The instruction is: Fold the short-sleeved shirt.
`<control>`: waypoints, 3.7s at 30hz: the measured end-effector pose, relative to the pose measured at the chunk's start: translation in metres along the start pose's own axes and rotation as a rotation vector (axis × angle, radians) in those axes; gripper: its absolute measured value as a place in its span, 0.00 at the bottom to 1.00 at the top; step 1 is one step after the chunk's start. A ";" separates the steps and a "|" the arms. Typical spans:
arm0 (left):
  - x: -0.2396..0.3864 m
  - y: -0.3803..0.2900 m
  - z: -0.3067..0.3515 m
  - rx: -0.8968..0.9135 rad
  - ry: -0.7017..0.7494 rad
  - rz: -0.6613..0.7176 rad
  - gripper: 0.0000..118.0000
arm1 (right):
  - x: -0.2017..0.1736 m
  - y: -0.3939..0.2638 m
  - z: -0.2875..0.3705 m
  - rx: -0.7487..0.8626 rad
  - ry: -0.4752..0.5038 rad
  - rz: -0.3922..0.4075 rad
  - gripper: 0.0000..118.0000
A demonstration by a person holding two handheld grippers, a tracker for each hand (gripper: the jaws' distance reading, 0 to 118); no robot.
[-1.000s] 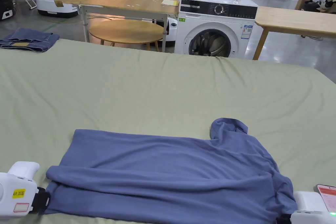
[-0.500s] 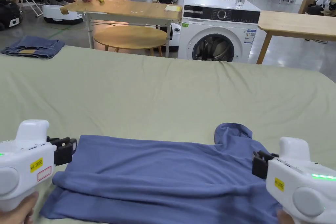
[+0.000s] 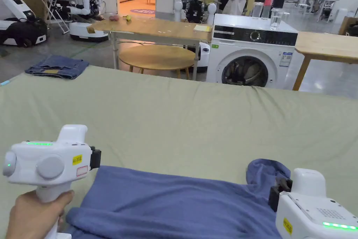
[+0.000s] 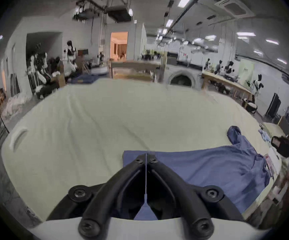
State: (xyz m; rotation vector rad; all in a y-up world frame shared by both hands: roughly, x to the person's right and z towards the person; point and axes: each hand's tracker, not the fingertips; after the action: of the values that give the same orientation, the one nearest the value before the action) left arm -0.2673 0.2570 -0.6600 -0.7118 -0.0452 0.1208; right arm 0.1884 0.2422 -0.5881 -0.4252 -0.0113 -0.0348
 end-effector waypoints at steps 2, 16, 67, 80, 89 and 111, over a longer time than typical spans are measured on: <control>-0.015 0.016 -0.030 -0.088 0.004 -0.002 0.00 | 0.000 -0.001 -0.009 -0.029 -0.019 0.035 0.00; -0.043 0.041 -0.161 -0.504 -0.016 0.054 0.45 | 0.033 -0.017 -0.039 -0.168 -0.079 0.014 0.00; -0.026 0.005 -0.022 -0.119 -0.068 -0.006 0.00 | 0.145 0.058 -0.097 -0.404 0.047 -0.068 0.00; -0.034 -0.048 0.069 -0.045 -0.112 -0.021 0.00 | 0.144 0.020 0.046 -0.345 0.053 -0.058 0.00; -0.044 -0.119 0.065 -0.199 -0.105 -0.054 0.00 | 0.136 -0.052 0.071 -0.503 0.000 0.054 0.00; -0.010 -0.102 0.069 -0.011 -0.049 -0.087 0.37 | 0.120 -0.037 0.075 -0.308 -0.134 0.094 0.51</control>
State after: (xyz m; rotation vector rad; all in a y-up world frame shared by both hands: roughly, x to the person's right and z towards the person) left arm -0.2727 0.2239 -0.5412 -0.7165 -0.1239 0.0545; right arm 0.3062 0.2359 -0.5024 -0.7355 -0.1194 0.0854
